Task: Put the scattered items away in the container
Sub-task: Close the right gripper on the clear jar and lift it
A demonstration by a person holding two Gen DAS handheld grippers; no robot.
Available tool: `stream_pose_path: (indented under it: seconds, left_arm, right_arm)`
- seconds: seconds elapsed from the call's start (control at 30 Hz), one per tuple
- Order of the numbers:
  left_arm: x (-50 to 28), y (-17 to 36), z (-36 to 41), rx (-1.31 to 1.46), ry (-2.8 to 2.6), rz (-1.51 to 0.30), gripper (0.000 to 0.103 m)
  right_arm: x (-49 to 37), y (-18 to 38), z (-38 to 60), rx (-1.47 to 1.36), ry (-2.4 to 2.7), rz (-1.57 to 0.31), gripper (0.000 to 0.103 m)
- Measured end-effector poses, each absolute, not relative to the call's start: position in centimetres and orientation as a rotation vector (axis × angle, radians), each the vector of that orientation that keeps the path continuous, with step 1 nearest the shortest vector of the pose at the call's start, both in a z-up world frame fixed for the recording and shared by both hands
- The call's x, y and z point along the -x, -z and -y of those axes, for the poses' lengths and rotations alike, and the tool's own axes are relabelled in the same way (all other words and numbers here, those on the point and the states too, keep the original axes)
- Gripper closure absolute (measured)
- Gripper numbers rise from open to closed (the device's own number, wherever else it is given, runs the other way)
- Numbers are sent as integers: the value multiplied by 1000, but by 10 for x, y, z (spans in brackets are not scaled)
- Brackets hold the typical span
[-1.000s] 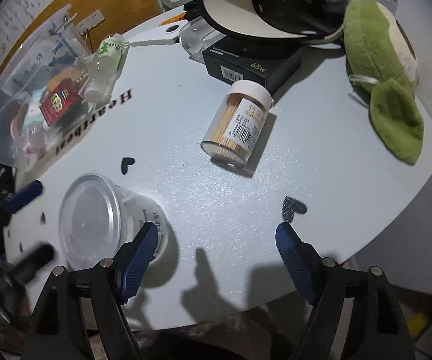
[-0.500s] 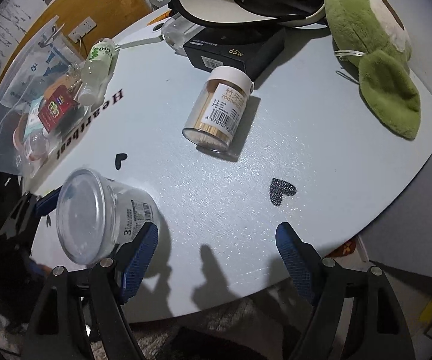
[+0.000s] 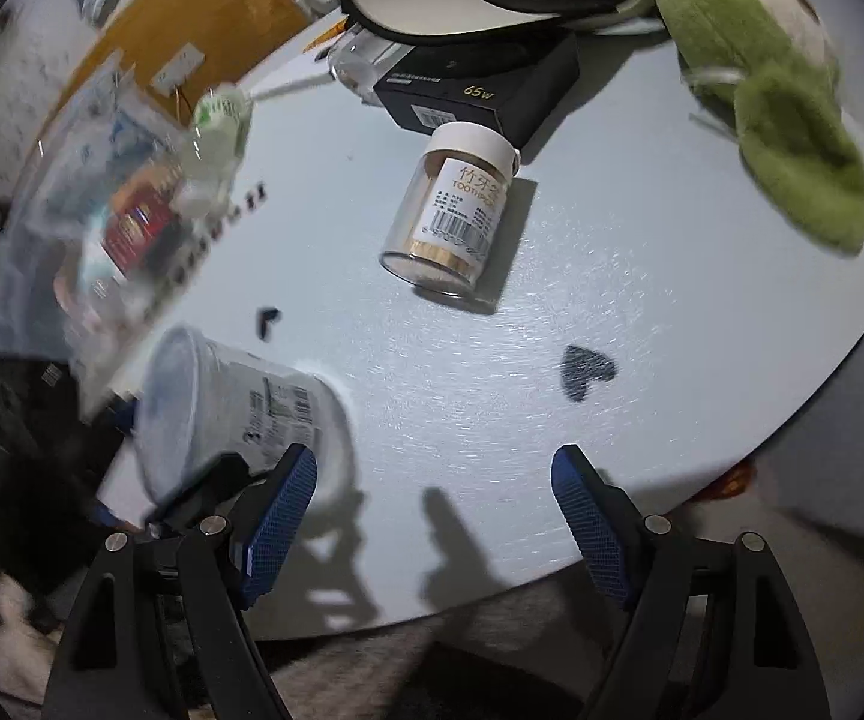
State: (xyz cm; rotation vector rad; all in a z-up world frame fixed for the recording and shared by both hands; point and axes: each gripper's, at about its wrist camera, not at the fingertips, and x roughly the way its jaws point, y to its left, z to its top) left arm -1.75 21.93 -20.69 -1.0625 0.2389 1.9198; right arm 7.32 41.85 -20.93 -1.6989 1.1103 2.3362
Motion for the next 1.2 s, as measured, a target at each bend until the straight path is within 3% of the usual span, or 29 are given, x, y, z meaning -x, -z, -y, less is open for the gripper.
stream_pose_path:
  seconds: [0.07, 0.1, 0.13, 0.43, 0.97, 1.0, 1.03, 1.2]
  left_arm:
    - [18, 202, -217, 1060, -1920, -214, 16]
    - [19, 200, -216, 1058, -1920, -202, 16]
    - [19, 198, -215, 1057, -1919, -190, 16]
    - [19, 171, -212, 1021, -1876, -128, 16]
    - [6, 121, -210, 905, -1835, -137, 16]
    - [5, 119, -208, 899, -1840, -138, 16]
    - [5, 116, -207, 897, -1846, -139, 16]
    - [10, 97, -190, 863, -1888, -105, 16]
  right_arm:
    - [-75, 214, -427, 1666, -2302, -1351, 15]
    - [-76, 216, -431, 1645, -2278, -1472, 6]
    - [-76, 219, -433, 1631, -2258, -1547, 3]
    - [-62, 213, -421, 1614, -2331, -1785, 0]
    - [-30, 199, -391, 1771, -2367, -2002, 0]
    - [-28, 196, -390, 1771, -2371, -2017, 4]
    - [-27, 193, -388, 1771, -2376, -2033, 14]
    - [-16, 166, -374, 1790, -2452, -1963, 15]
